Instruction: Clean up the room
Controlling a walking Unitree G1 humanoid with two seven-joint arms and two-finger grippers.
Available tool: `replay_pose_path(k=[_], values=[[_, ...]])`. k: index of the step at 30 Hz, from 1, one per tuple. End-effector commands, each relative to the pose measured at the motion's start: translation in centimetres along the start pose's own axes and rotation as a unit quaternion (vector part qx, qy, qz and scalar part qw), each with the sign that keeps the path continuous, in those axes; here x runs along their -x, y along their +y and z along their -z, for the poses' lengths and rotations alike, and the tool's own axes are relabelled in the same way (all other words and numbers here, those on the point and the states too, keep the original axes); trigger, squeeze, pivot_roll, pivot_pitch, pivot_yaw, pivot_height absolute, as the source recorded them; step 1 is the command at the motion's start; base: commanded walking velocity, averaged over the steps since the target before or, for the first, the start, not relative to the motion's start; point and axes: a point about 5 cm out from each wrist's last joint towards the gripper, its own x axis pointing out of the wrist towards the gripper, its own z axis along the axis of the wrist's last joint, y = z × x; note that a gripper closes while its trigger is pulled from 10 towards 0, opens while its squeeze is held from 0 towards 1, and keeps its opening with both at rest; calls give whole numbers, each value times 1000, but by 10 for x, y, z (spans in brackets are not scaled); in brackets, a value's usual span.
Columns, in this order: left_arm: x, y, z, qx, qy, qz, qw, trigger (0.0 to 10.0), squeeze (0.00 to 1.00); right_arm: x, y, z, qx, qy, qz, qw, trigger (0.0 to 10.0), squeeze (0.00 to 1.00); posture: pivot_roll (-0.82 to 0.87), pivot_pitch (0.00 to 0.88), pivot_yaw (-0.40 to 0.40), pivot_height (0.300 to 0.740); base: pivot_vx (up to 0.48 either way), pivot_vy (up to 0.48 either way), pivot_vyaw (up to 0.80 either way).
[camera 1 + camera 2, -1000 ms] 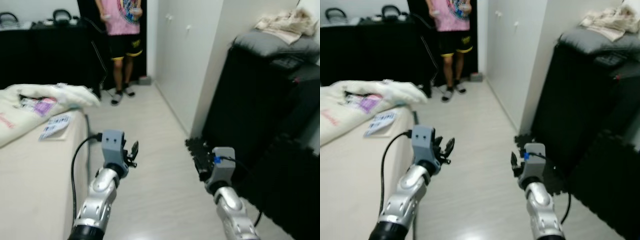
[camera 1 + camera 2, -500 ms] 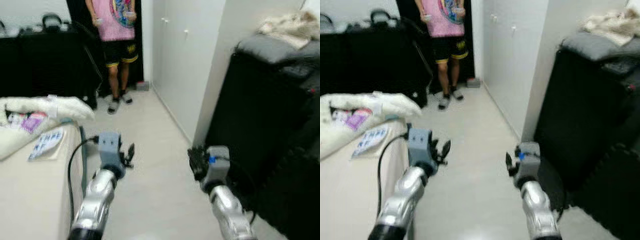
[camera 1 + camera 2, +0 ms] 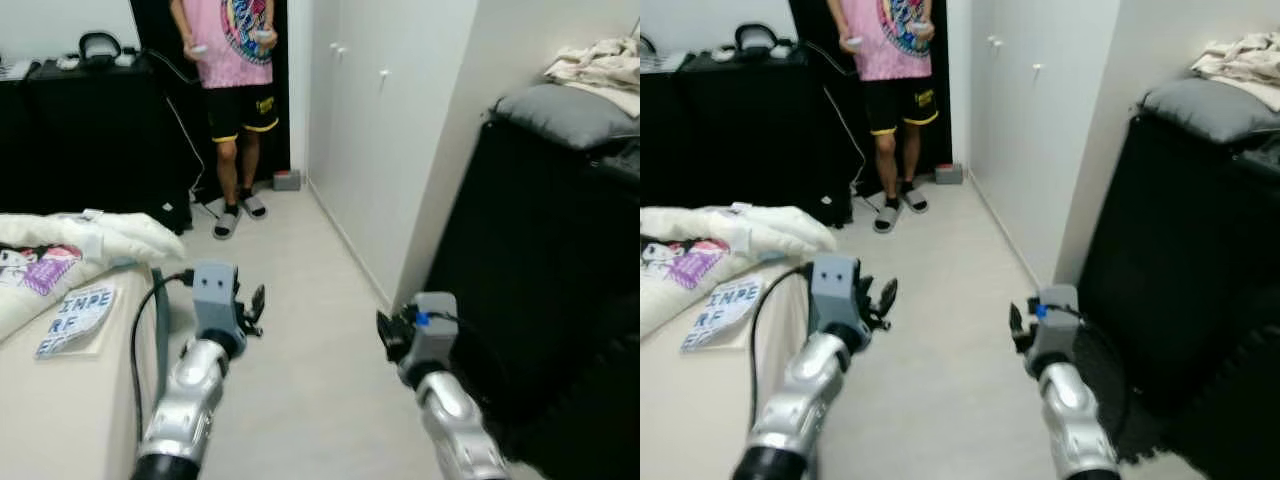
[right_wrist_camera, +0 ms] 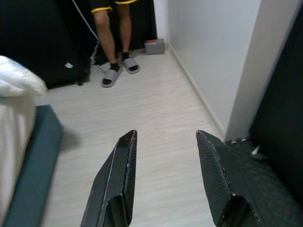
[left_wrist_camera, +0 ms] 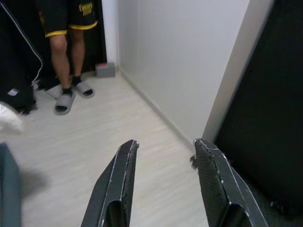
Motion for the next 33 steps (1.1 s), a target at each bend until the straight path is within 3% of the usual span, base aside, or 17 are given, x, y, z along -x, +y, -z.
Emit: replay_pose_path(k=[1, 33], values=[[3, 6, 6, 0, 13, -11, 1000, 10000, 0, 0, 5, 2, -8, 2, -8, 1000, 10000, 0, 6, 0, -13, 740, 386, 0, 0], [8, 5, 9, 2, 17, -9, 1000, 10000, 0, 4, 4, 6, -6, 10, -14, 1000, 10000, 0, 4, 0, -19, 740, 390, 0, 0]])
